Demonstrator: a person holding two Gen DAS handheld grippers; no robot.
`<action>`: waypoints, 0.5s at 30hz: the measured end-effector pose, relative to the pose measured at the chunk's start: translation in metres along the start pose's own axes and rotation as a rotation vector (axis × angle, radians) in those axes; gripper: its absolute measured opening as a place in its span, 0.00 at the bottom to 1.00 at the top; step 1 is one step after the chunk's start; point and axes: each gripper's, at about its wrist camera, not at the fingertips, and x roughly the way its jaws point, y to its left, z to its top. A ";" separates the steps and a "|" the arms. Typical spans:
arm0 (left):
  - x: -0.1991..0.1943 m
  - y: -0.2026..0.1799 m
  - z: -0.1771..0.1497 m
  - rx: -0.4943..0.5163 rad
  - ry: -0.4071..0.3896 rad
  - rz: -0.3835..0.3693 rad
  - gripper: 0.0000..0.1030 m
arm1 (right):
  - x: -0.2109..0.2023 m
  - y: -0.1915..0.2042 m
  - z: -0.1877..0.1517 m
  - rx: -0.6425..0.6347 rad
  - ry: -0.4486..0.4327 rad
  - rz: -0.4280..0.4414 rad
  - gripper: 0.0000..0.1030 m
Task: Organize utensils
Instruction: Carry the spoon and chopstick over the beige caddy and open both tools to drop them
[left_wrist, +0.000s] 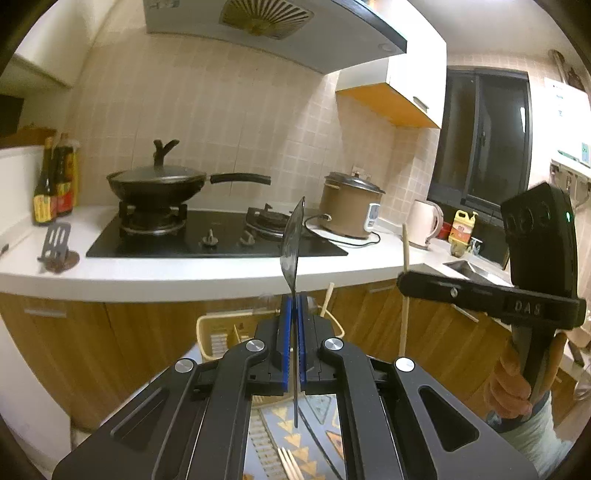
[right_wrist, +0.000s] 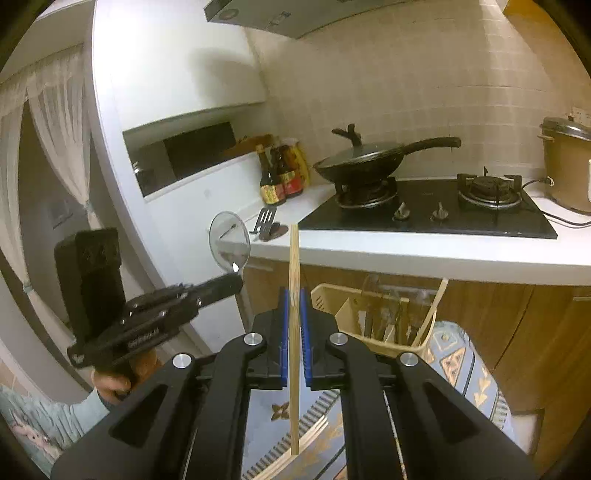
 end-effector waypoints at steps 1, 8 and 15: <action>0.001 0.000 0.000 0.006 -0.003 0.002 0.01 | 0.001 -0.002 0.003 0.002 -0.007 -0.003 0.04; 0.025 -0.001 0.011 0.032 -0.024 -0.002 0.01 | 0.006 -0.014 0.020 -0.010 -0.096 -0.042 0.04; 0.061 0.013 0.032 -0.014 -0.097 -0.059 0.01 | 0.015 -0.040 0.027 0.026 -0.198 -0.111 0.04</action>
